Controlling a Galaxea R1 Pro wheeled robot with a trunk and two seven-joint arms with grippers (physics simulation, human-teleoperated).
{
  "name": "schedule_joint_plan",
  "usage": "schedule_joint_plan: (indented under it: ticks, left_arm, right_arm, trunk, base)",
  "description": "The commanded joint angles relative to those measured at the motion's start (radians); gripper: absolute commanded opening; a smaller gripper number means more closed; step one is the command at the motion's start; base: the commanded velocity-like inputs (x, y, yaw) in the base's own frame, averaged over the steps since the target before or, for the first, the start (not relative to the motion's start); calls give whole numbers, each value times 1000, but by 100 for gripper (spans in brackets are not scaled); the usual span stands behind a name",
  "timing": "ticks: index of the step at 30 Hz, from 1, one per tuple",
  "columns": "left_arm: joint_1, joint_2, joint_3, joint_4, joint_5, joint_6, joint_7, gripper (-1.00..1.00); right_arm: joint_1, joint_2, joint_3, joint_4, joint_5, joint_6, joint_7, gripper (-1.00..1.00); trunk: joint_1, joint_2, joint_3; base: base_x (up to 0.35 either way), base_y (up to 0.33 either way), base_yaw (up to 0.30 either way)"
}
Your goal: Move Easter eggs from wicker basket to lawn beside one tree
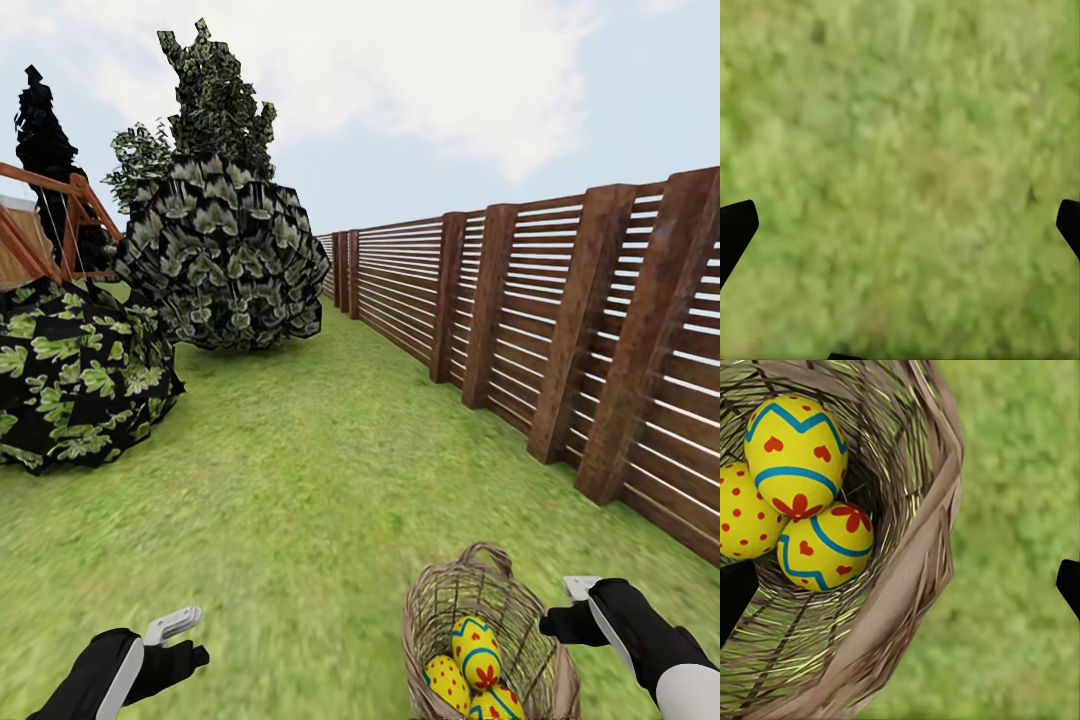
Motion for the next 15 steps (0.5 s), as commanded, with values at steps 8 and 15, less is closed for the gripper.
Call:
schedule_joint_plan:
  ticks: [8,15]
  left_arm:
    - [-1,-4,2,-1,1,5,-3,100]
    - [-1,-4,2,-1,1,5,-3,100]
  right_arm:
    - [0,0,0,-2,5,4,5,100]
    - [0,0,-1,-1,7,4,5,100]
  trunk:
    - [31,-57,-26]
    - [57,-106,-48]
  base:
    - [0,0,0]
    - [0,0,0]
